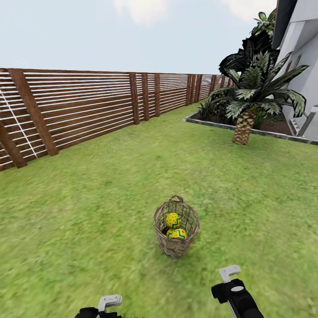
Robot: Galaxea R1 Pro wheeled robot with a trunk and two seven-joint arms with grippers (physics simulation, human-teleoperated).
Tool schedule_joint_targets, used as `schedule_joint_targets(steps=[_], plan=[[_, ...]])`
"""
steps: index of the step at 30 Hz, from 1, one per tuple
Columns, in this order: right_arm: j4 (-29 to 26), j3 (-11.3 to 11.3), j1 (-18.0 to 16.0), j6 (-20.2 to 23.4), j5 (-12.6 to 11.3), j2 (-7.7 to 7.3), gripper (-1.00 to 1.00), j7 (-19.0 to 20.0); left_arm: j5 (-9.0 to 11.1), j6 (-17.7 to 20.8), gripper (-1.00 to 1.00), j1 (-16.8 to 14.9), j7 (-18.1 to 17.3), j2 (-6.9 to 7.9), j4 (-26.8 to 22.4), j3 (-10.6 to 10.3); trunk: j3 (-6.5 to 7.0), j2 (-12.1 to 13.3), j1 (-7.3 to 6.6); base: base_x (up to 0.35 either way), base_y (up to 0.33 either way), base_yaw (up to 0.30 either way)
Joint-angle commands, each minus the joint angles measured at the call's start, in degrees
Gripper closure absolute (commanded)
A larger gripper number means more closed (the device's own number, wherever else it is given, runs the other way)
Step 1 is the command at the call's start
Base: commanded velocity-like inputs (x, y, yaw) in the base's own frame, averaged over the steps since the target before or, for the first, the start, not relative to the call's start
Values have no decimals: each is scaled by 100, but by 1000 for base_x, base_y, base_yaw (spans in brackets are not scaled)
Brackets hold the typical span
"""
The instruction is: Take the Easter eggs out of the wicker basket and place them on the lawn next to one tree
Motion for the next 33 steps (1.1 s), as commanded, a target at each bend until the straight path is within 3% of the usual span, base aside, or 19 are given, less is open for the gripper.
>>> schedule_joint_targets(steps=[1, 33], plan=[[-7, 16, -1, 34, 32, -6, -100, -2, 42, 33, -100, -2, -2, -4, -5, 18, -5, -3, 0, 0, -295, 293], [108, 16, -1, 3, 32, -5, -100, -2, 38, 28, -100, -2, -5, -34, 6, 18, -5, -3, 0, 0, -295, 293]])
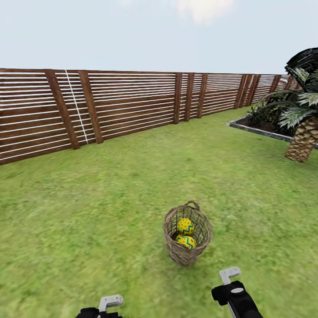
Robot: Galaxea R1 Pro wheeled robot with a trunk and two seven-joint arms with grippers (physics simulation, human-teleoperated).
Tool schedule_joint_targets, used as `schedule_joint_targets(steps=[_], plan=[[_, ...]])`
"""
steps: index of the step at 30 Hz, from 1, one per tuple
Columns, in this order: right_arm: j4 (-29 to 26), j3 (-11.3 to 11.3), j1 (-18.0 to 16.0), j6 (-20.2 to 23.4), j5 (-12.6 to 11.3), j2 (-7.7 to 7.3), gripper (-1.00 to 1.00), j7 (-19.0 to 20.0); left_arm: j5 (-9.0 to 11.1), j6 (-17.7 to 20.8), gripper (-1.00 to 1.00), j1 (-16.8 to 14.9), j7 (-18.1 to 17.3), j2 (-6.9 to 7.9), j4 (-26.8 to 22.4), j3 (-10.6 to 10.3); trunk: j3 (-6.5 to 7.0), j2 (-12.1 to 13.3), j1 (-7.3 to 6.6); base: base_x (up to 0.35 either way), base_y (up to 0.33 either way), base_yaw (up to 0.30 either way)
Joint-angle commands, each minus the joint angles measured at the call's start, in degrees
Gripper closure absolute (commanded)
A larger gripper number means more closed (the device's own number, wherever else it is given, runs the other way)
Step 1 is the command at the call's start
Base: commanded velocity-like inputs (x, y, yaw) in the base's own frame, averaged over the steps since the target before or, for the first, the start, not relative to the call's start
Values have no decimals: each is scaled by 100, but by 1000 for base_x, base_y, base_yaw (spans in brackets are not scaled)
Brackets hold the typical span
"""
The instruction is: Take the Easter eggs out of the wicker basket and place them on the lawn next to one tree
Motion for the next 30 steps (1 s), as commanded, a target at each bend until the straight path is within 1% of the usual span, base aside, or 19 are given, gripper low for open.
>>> schedule_joint_targets(steps=[1, 6, 12, 30], plan=[[-7, 16, -1, 32, 32, -6, -100, -2, 42, 36, -100, -2, 0, -5, -9, 18, -5, -3, 0, 0, -295, 293], [-1, 16, -1, 32, 32, -7, -100, -2, 39, 36, -100, -2, 2, -41, -10, 18, -5, -3, 0, 0, -295, 293], [142, 8, -1, 31, 39, -7, -100, -2, 38, 36, -100, -2, 1, -45, -6, 18, -5, -3, 0, 0, -296, 293], [168, 7, -1, 31, 40, -7, -100, -2, 38, 36, -100, -2, 0, -45, -5, 18, -5, -3, 0, 0, -296, 293]])
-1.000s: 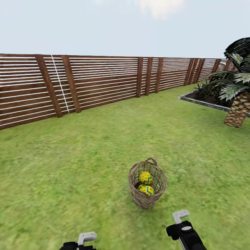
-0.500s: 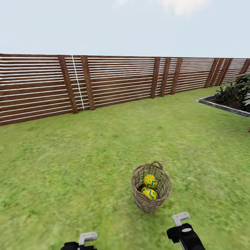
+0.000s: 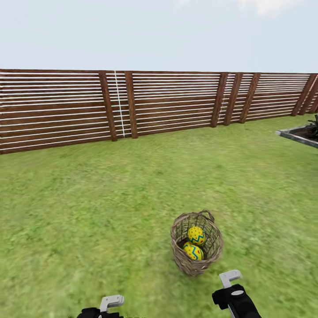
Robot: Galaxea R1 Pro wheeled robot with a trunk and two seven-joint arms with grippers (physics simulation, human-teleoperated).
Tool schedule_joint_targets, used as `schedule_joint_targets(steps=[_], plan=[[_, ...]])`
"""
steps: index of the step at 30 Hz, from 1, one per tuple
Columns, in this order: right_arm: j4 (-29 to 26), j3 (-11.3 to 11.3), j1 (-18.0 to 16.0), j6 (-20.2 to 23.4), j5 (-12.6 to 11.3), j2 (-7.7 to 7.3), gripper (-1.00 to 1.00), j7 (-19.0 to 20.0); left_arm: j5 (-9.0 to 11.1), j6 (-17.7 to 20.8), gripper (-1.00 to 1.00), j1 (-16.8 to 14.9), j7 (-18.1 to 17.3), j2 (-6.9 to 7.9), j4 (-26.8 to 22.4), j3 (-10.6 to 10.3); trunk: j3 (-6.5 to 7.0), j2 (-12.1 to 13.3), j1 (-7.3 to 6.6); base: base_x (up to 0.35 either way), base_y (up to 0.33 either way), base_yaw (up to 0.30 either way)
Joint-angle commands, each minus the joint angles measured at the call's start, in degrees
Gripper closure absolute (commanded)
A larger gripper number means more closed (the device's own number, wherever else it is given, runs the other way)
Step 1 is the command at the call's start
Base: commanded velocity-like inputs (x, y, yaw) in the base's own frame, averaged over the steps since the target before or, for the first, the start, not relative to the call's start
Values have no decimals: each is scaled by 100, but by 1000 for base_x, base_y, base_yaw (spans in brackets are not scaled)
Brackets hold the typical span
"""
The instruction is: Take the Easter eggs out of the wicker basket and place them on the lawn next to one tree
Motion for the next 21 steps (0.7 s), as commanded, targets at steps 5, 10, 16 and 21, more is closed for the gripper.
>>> schedule_joint_targets(steps=[5, 10, 16, 21], plan=[[-8, 15, -1, 33, 29, -5, -100, -2, 41, 36, -100, -2, 1, -4, -8, 18, -5, -3, 0, 0, -296, 292], [-8, 15, -1, 33, 29, -5, -100, -2, 41, 36, -100, -2, 5, -4, -8, 18, -5, -3, 0, 0, -296, 284], [-8, 15, -1, 33, 29, -5, -100, -2, 41, 36, -100, -2, 5, -4, -8, 18, -5, -3, 0, 0, -296, 270], [-7, 15, -1, 33, 29, -5, -100, -2, 41, 36, -100, -2, 1, -4, -8, 18, -5, -3, 0, 0, -296, 261]])
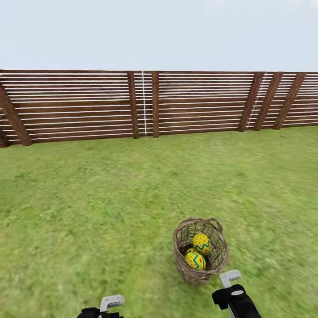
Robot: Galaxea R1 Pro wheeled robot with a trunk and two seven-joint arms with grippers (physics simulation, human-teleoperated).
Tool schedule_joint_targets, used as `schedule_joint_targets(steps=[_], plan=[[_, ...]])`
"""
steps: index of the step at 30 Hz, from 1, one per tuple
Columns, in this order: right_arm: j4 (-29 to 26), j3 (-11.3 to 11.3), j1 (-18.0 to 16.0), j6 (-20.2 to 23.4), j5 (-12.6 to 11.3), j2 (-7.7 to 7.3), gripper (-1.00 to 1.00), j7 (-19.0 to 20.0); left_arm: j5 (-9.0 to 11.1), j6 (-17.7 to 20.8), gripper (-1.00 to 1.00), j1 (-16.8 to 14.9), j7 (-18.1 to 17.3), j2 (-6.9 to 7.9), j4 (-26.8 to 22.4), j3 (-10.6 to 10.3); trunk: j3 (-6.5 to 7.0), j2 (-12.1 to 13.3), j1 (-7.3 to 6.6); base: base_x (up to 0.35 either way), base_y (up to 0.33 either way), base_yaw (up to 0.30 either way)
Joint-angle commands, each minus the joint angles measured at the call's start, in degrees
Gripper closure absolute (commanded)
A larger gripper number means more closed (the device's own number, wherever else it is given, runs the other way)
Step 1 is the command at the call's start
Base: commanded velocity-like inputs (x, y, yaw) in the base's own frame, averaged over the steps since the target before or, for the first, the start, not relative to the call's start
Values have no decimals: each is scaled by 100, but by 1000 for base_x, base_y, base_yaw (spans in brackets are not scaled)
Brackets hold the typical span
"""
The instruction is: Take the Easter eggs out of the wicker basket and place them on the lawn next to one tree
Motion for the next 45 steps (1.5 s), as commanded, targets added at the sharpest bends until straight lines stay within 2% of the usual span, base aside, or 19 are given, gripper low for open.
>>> schedule_joint_targets(steps=[1, 19, 32, 38, 45], plan=[[-7, 15, -1, 33, 29, -5, -100, -2, 41, 36, -100, -2, 2, -4, -9, 18, -5, -3, 0, 0, -296, 252], [2, 15, -1, -51, 20, -5, -100, -2, 41, 36, -100, -2, 1, -4, -9, 18, -5, -3, 0, 0, -296, 213], [42, 22, -1, -178, 25, -14, -100, 15, 41, 36, -100, -2, 5, -4, -9, 18, -5, -3, 0, 0, -297, 12], [185, 16, -1, -347, 238, -6, -100, 22, 41, 36, -100, -2, 5, -4, -9, 18, -5, -3, 0, 0, -297, 0], [195, 19, -1, -487, 278, 10, -100, -7, 41, 36, -100, -2, 6, -4, -9, 18, -14, -3, 0, 0, -298, 28]])
